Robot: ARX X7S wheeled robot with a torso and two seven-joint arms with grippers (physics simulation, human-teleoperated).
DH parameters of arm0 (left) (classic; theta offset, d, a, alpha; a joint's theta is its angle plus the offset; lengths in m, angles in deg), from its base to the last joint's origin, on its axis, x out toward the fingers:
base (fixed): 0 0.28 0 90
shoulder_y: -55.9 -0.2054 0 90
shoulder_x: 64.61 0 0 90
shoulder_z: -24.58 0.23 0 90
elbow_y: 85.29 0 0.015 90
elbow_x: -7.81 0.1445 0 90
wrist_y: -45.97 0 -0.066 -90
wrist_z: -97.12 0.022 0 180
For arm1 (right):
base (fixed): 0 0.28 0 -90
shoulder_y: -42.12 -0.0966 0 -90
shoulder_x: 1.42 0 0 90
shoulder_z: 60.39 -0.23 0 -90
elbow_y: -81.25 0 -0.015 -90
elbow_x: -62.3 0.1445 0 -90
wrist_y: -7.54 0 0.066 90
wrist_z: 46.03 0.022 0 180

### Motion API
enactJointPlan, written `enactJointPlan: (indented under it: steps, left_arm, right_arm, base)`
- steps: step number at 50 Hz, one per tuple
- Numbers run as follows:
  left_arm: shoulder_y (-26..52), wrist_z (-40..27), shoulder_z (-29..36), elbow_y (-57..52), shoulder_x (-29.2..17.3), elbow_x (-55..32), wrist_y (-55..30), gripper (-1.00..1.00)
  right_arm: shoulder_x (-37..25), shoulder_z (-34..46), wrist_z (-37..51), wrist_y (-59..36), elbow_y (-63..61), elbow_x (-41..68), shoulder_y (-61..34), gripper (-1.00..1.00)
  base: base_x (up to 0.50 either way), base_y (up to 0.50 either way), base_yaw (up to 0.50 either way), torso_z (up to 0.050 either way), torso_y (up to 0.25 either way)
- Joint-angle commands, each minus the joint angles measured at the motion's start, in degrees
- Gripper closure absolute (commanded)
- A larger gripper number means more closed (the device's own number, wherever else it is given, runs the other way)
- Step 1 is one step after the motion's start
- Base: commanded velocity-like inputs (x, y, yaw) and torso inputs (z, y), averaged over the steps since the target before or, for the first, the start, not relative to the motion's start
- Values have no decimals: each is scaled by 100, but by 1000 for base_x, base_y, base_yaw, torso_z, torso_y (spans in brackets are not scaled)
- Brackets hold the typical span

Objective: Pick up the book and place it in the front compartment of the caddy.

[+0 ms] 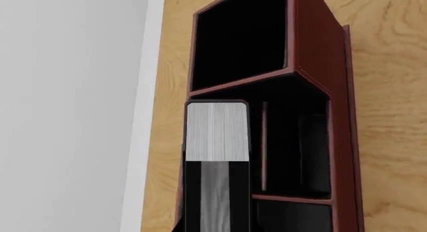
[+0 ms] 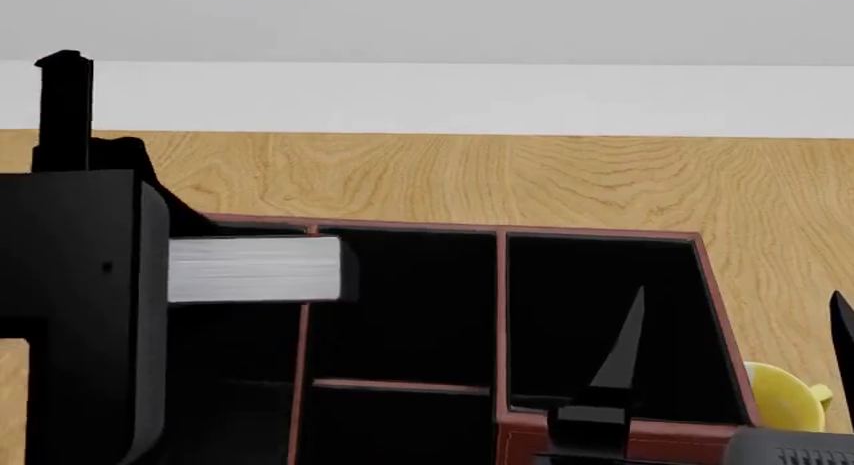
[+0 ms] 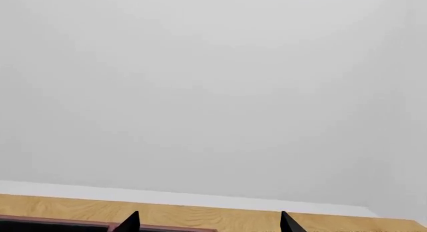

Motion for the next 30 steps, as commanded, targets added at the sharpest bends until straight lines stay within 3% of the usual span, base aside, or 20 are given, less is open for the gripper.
enactJointPlan:
  steps: [1,30]
  left_arm:
    - [18,-48,43,505,219,521,365,100]
    - [-180,169,318,1246,681,855,916,100]
  right_arm:
    - [-120,-61,61,116,-27,-3,131,-100]
    - [-367,-185,153,411,47,-65,494,-100]
  base:
    - [0,0,0,0,0]
    - [0,0,0,0,1]
